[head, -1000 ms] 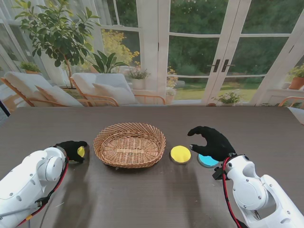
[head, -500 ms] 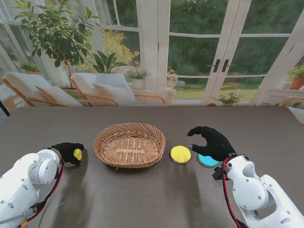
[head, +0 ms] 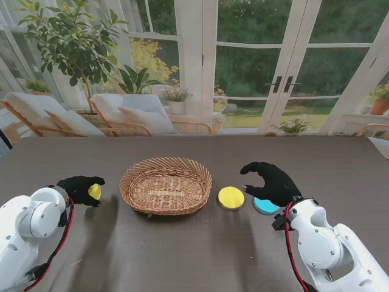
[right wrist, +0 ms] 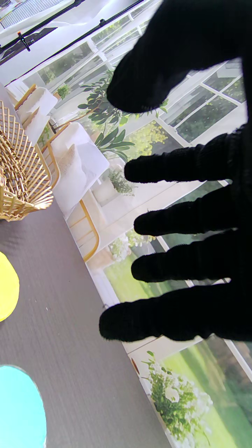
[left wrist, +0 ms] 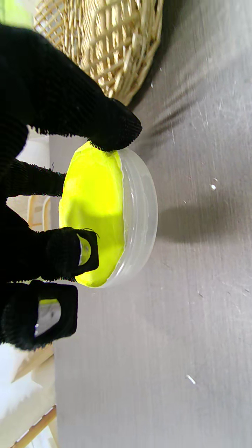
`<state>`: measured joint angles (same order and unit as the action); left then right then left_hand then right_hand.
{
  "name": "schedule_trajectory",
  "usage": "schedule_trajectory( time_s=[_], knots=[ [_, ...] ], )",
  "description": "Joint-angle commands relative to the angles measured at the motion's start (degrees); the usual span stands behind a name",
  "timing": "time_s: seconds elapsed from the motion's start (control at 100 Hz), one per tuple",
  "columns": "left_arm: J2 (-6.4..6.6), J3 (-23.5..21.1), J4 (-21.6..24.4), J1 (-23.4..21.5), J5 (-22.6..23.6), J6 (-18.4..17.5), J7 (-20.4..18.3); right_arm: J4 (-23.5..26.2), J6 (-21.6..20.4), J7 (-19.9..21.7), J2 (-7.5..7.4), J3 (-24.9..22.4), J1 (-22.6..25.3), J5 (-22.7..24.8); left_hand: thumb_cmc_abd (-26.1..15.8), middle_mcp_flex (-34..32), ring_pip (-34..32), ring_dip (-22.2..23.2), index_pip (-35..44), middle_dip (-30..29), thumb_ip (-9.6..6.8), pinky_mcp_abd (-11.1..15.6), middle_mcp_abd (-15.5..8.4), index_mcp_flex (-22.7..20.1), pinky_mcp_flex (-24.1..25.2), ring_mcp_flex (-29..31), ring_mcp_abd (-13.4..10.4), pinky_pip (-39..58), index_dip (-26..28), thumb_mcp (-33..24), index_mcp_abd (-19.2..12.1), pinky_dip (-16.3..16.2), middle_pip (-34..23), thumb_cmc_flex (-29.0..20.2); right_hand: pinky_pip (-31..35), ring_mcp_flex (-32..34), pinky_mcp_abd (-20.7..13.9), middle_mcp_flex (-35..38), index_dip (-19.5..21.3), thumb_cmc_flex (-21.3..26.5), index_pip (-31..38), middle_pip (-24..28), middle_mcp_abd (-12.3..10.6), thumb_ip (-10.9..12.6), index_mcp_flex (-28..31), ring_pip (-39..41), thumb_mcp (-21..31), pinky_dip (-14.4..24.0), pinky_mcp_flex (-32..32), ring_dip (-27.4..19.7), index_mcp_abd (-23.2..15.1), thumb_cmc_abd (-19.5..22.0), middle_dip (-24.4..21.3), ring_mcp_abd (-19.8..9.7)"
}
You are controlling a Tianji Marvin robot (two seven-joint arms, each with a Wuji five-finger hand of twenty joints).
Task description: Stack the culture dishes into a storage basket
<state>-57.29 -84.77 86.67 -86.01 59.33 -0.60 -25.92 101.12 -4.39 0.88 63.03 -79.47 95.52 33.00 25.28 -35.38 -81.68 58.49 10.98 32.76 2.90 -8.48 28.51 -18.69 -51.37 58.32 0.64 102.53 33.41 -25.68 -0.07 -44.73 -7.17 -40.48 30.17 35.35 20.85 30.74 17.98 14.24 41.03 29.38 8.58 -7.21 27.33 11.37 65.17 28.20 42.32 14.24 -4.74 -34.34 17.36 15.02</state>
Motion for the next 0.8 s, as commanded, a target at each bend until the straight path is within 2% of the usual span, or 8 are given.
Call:
schedule_trajectory(
  time_s=[0.0, 0.17, 0.33, 0.79],
  knots=[
    [0.07, -0.70, 2.22, -0.39, -0.25, -0.73, -1.37, 0.16, -0.11, 0.92, 0.04, 0.21, 0.17, 0.10, -3.31, -6.08, -3.15, -0.20, -0.47, 4.31, -2.28, 0.40, -7.75, -0.34, -1.29, 2.62, -0.74, 12.23, 0.46, -9.46, -0.23, 0.33, -9.51, -8.09, -1.63, 0.99, 0.14, 0.10, -0.17, 0.17, -0.37, 0.08, 0.69, 0.11, 0.79, 0.19, -1.66, 2.10, -25.64, 0.41, -1.23, -1.32, -0.69, -0.21],
    [0.13, -2.67, 7.54, -1.58, -1.24, -2.58, -4.10, 0.20, -0.17, 0.86, 0.05, 0.22, 0.14, 0.14, -3.50, -6.40, -3.12, -0.19, -0.44, 4.23, -2.25, 0.30, -7.59, -0.75, -1.25, 2.62, -0.70, 12.16, 0.44, -9.03, -0.02, 0.27, -9.33, -8.09, -1.63, 1.01, 0.15, 0.08, -0.17, 0.15, -0.38, 0.09, 0.61, 0.12, 0.79, 0.21, -1.70, 2.11, -25.64, 0.42, -1.25, -1.28, -0.68, -0.26],
    [0.31, -2.71, 11.35, -1.39, -2.38, -4.31, -6.68, 0.33, -0.26, 0.54, 0.11, -0.07, 0.26, 0.16, -3.77, -6.43, -3.12, -0.19, -0.52, 4.16, -2.15, 0.27, -7.46, -0.96, -1.25, 2.62, -0.70, 12.13, 0.35, -8.22, 0.11, 0.22, -9.12, -7.95, -1.65, 0.96, 0.20, 0.08, -0.17, 0.13, -0.41, 0.05, 0.63, 0.13, 0.82, 0.18, -1.71, 2.11, -25.66, 0.41, -1.28, -1.23, -0.70, -0.27],
    [0.56, 2.58, 17.74, 0.66, -5.12, -8.06, -9.36, 0.91, -0.54, -0.12, 0.25, -1.22, 0.87, 0.05, -4.47, -6.36, -2.39, -0.21, -0.70, 4.13, -2.22, 0.54, -7.51, -1.33, -0.65, 1.95, -0.61, 11.64, 0.23, -6.25, 0.23, 0.13, -8.67, -8.03, -1.68, 0.94, 0.15, 0.15, -0.19, 0.18, -0.50, 0.01, 0.62, 0.13, 0.85, 0.13, -1.73, 2.12, -25.71, 0.40, -1.16, -1.33, -0.72, -0.23]
  ],
)
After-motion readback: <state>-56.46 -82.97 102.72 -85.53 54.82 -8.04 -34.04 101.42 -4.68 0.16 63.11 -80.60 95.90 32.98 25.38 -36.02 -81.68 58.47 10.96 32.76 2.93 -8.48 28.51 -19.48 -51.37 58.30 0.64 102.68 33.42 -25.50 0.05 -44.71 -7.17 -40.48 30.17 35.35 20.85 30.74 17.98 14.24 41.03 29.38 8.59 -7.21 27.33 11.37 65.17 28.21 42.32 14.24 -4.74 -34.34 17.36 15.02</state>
